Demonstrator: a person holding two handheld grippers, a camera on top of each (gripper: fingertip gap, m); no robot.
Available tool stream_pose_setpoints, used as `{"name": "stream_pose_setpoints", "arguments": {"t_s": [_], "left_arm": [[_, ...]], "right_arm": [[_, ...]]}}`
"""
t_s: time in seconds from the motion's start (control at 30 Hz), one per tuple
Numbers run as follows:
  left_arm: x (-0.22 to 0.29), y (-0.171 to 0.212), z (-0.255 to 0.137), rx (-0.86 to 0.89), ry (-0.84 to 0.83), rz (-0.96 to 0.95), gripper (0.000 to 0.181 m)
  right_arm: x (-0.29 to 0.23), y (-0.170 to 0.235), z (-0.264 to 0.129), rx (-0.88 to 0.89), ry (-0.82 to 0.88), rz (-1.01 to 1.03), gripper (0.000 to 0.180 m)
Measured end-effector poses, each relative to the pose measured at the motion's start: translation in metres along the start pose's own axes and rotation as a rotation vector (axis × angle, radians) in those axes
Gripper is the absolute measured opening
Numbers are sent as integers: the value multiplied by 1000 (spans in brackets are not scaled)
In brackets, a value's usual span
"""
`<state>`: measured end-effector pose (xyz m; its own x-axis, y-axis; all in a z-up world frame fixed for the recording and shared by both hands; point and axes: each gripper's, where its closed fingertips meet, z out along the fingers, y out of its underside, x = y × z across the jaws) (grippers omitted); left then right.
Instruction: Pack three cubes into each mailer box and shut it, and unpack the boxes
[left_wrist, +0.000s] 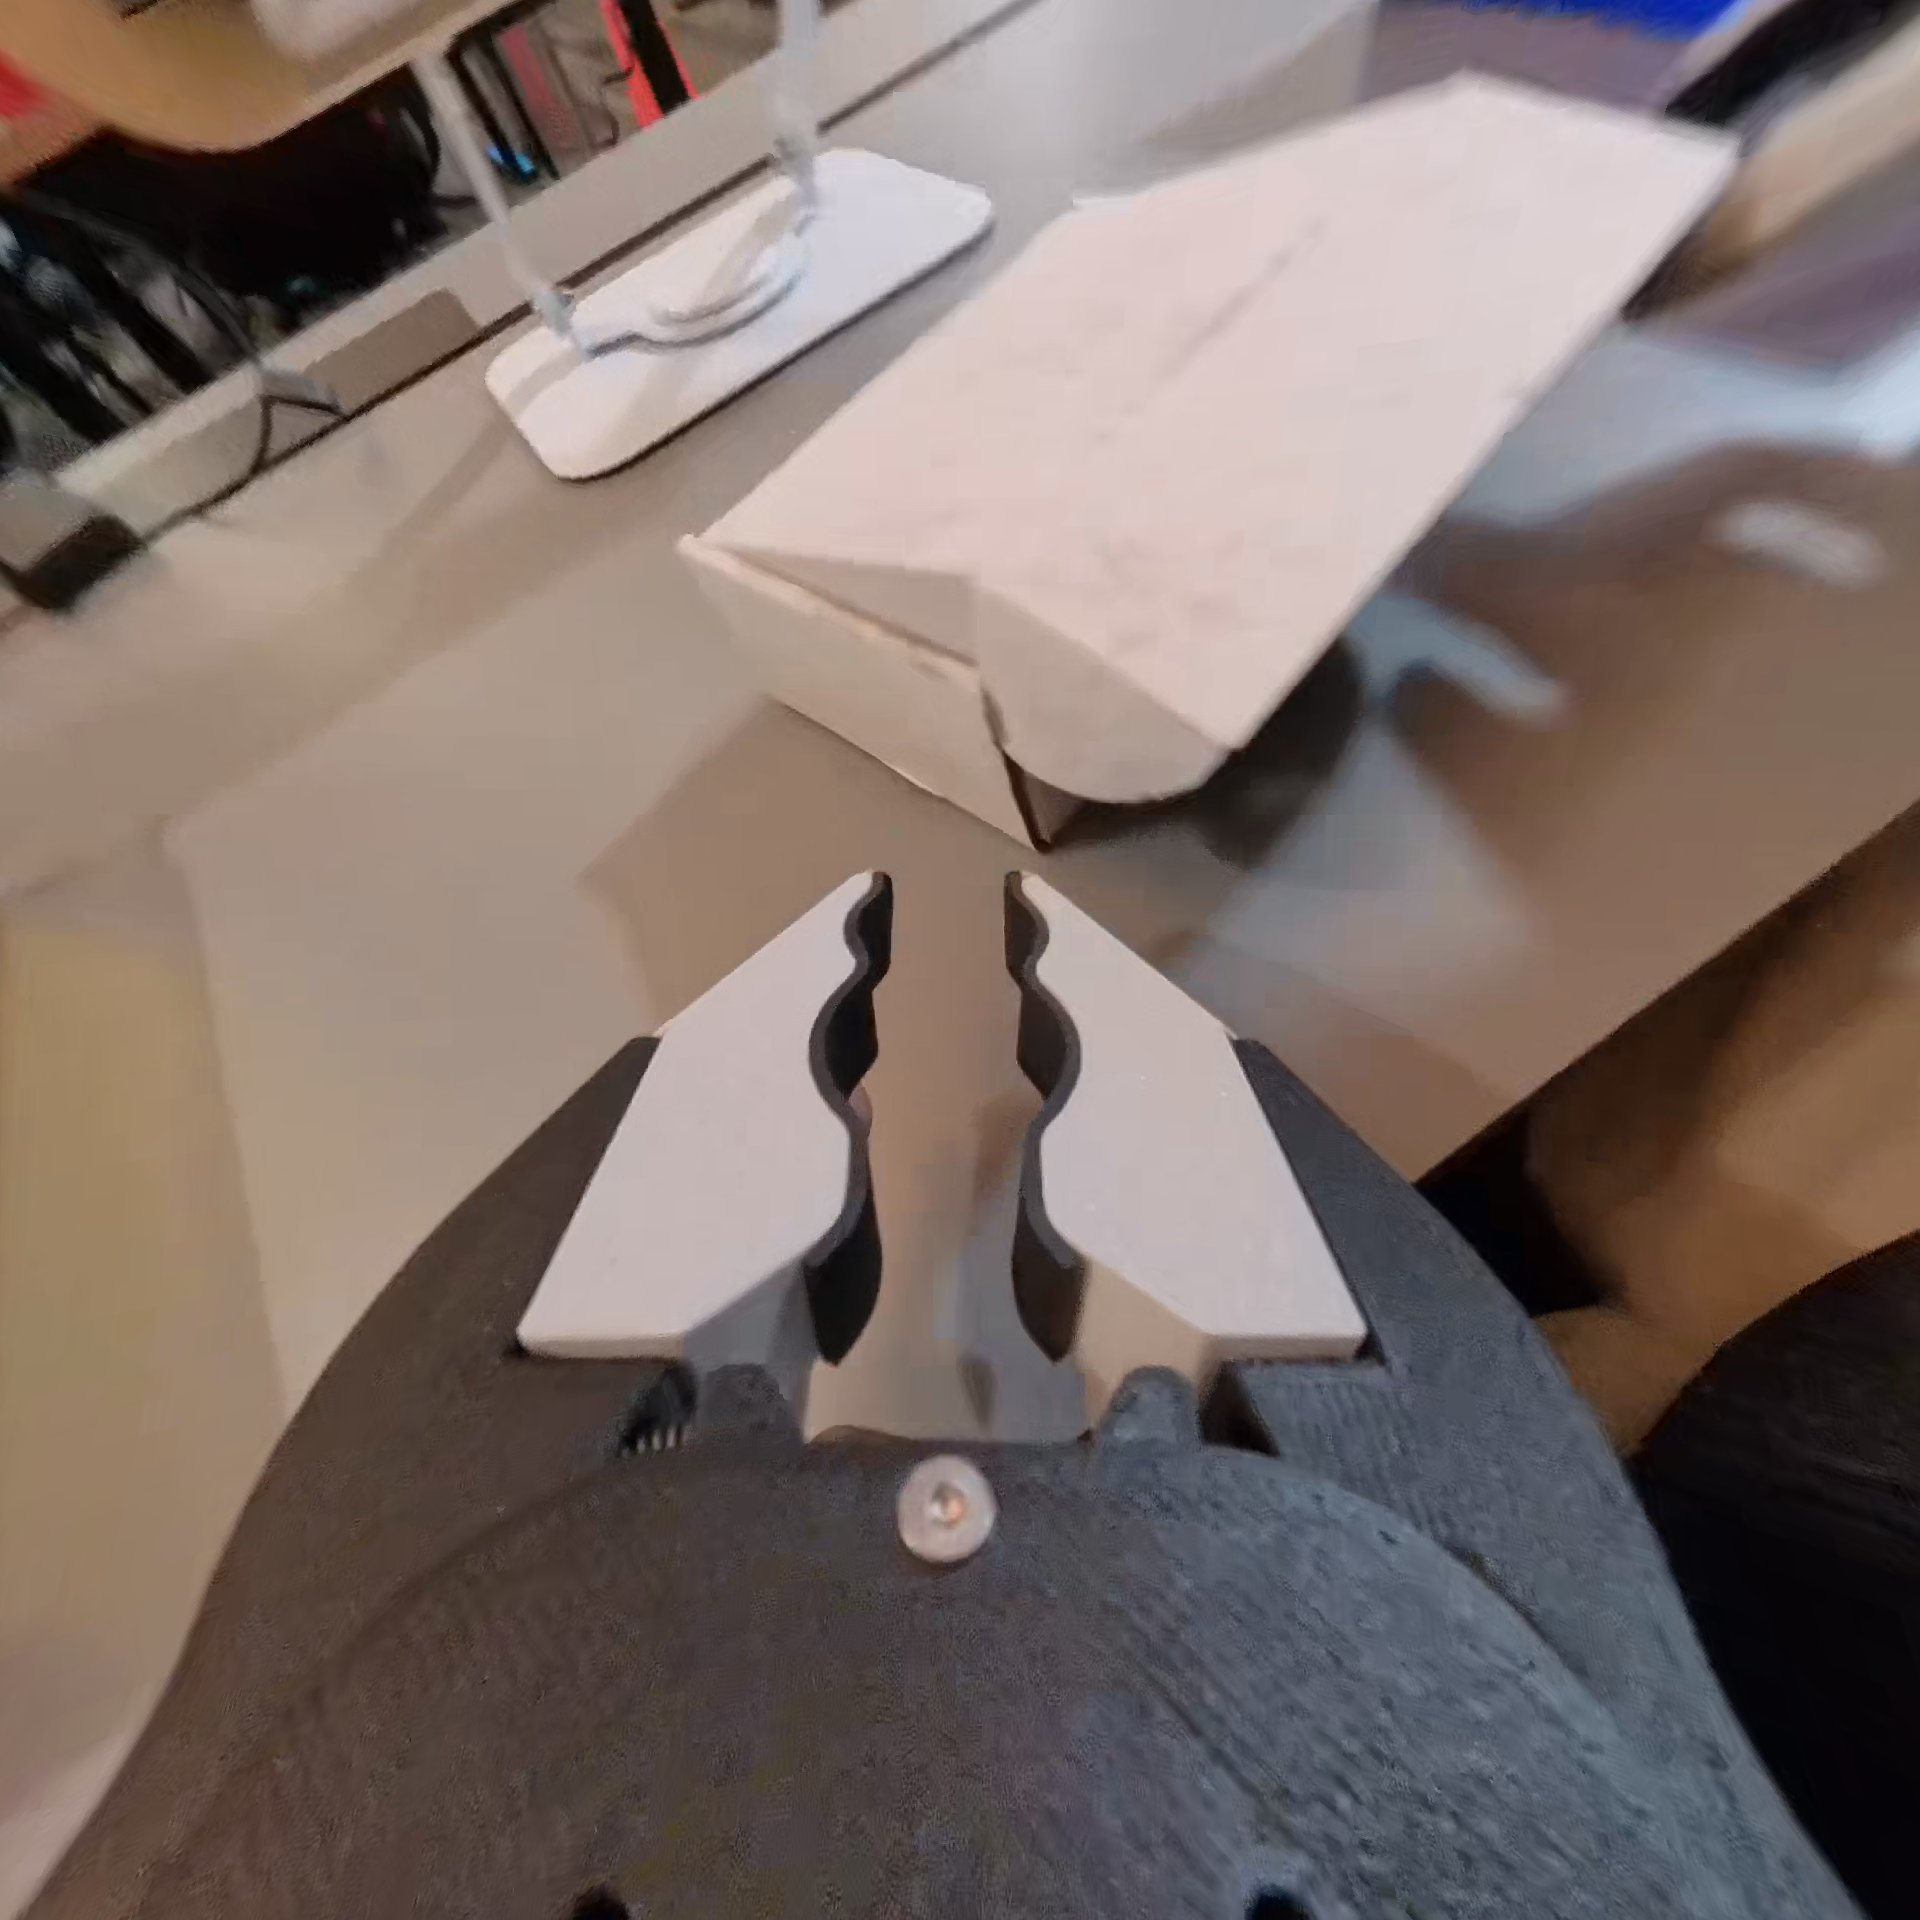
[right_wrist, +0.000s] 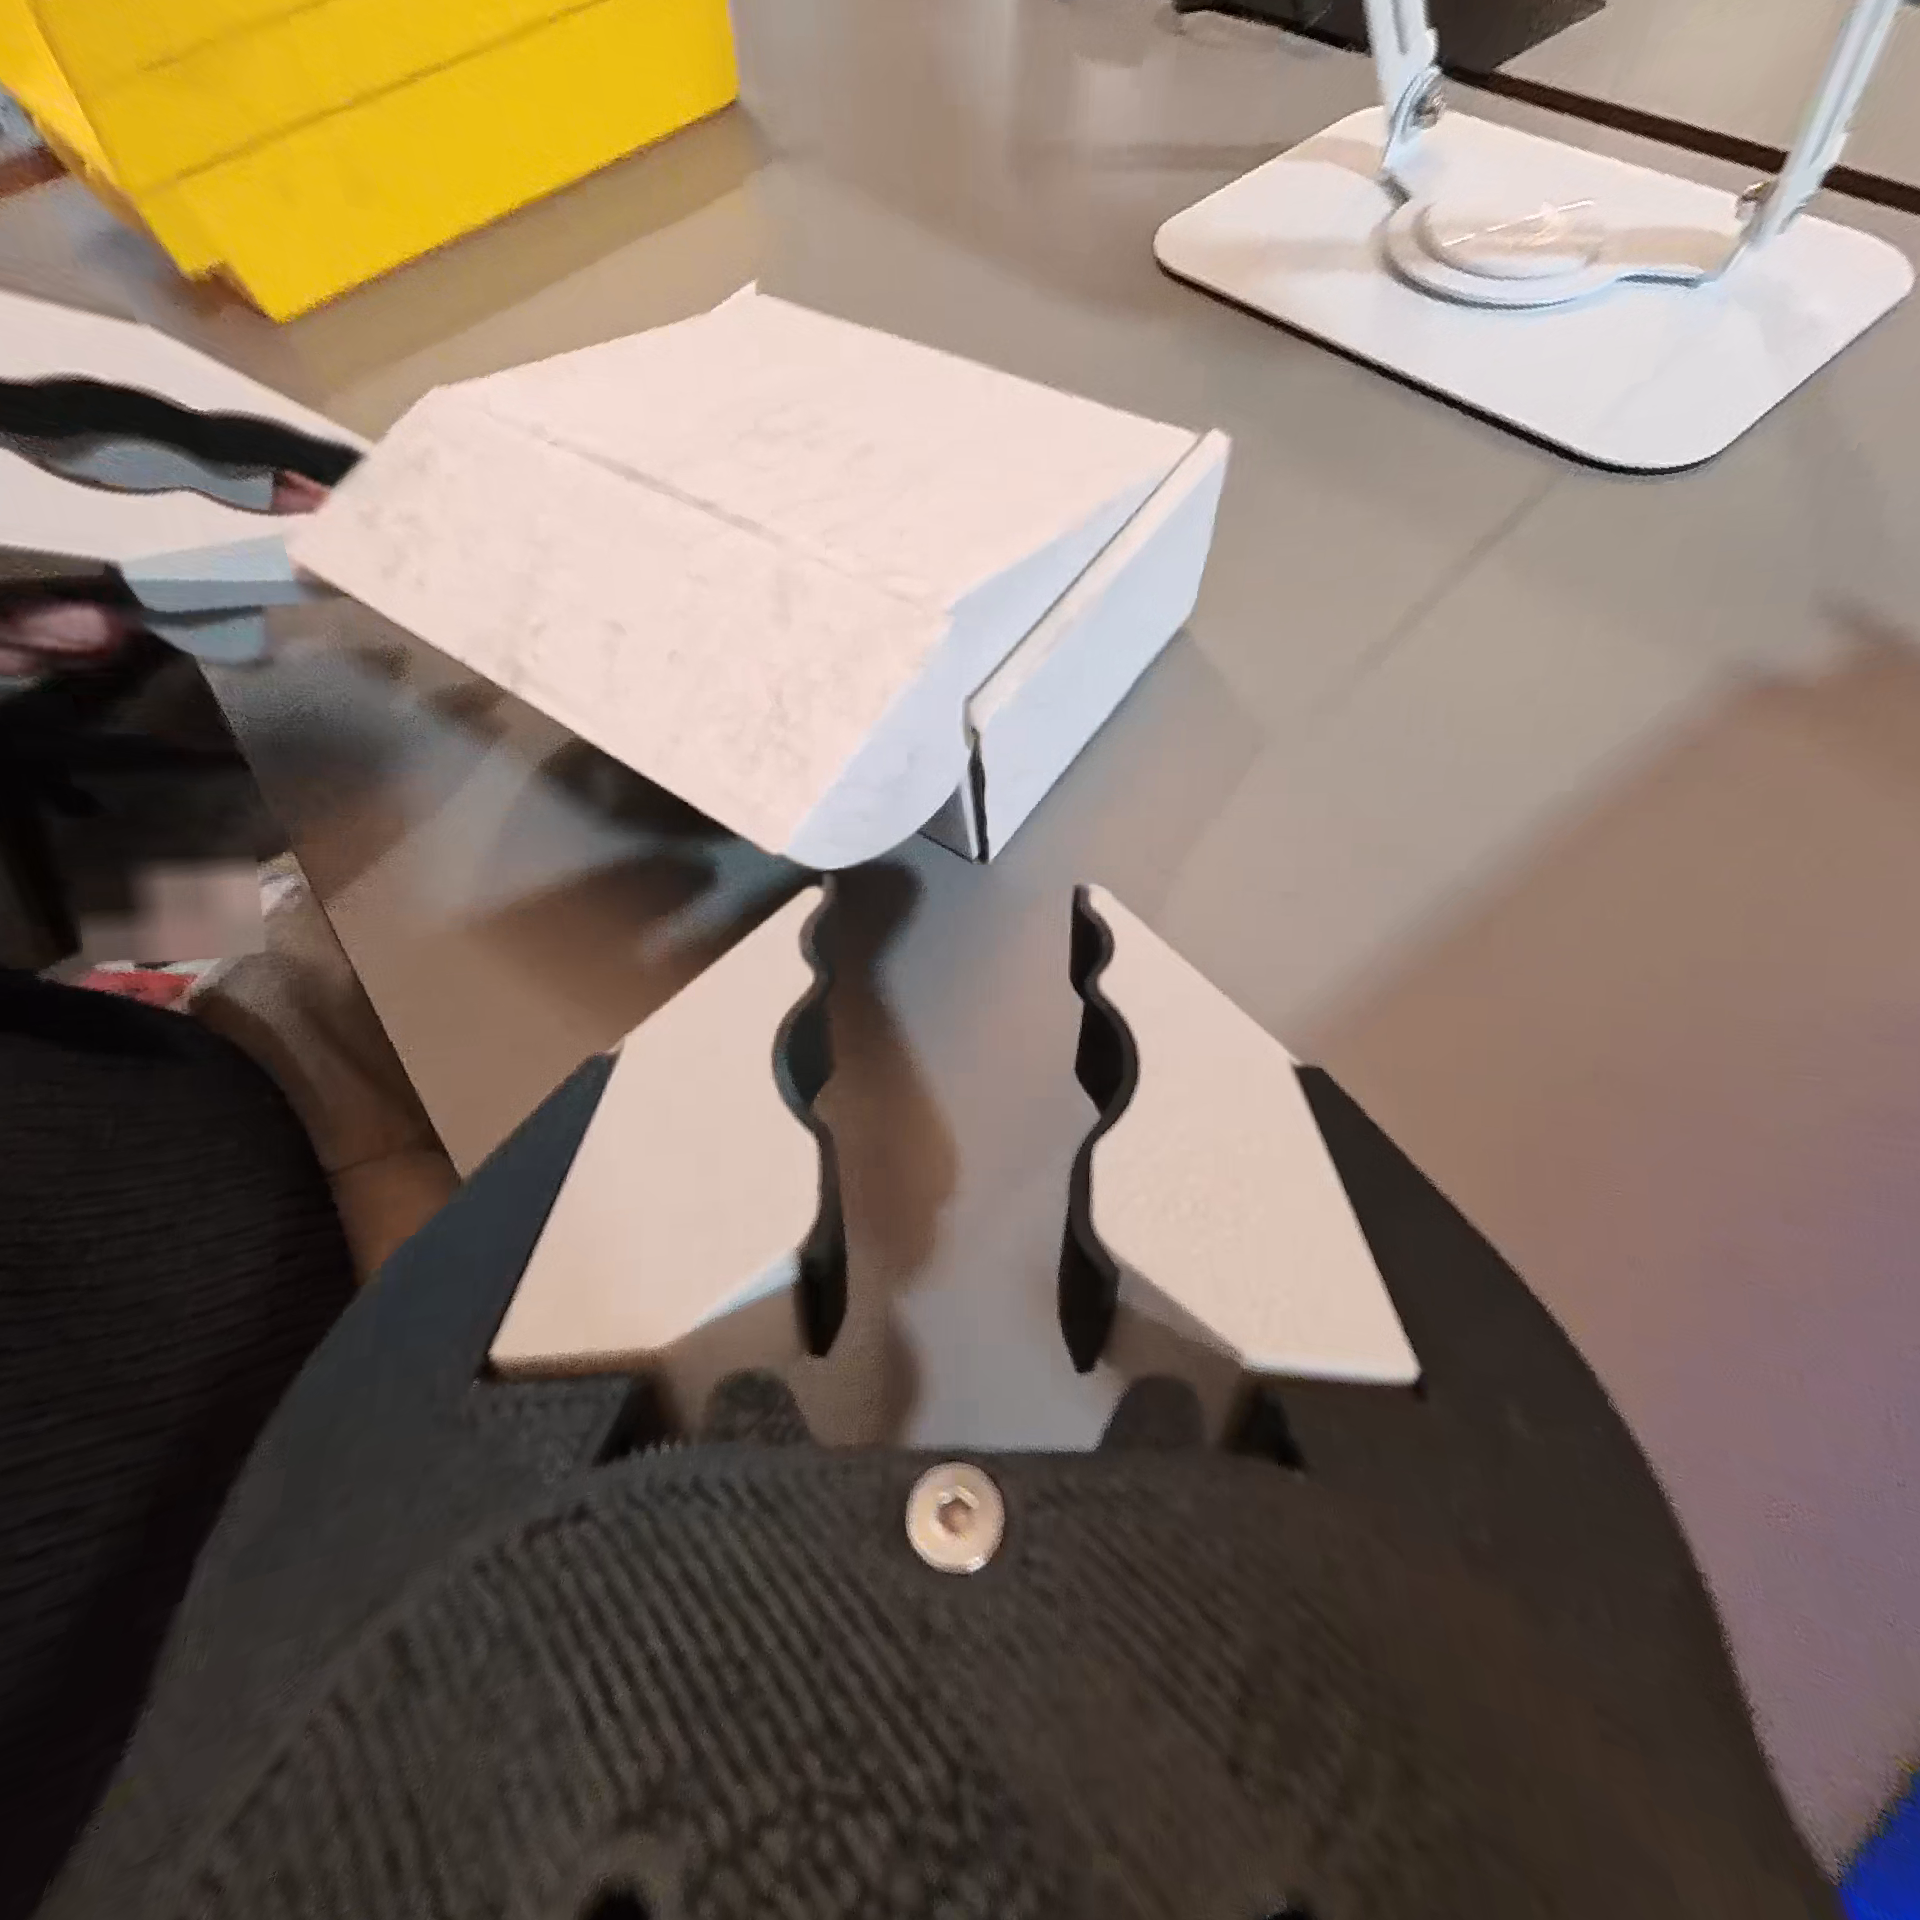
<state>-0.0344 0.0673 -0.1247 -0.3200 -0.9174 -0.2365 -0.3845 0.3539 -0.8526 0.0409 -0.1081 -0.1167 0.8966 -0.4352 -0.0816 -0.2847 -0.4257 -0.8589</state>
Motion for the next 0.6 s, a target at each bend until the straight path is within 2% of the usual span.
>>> {"name": "stream_pose_setpoints", "arguments": {"t_s": [0.1, 0.2, 0.3, 0.4, 0.5, 0.6], "left_arm": [[3, -19, -9, 102, 155, -276, 19], [6, -34, -18, 172, 325, -568, 3], [-8, -41, -24, 232, 394, -735, 1], [-8, -48, -28, 272, 443, -782, 31], [11, -40, -18, 179, 454, -721, 61], [26, -36, -10, 119, 438, -658, 73]], "right_arm": [[2, -9, -9, 63, -54, 70, 48], [1, -15, -17, 96, -109, 113, 57], [8, -9, -20, 73, -98, 119, 64], [8, -13, -25, 110, -126, 149, 68], [-1, -27, -29, 187, -209, 203, 71], [-11, -33, -28, 229, -294, 253, 79]]}}
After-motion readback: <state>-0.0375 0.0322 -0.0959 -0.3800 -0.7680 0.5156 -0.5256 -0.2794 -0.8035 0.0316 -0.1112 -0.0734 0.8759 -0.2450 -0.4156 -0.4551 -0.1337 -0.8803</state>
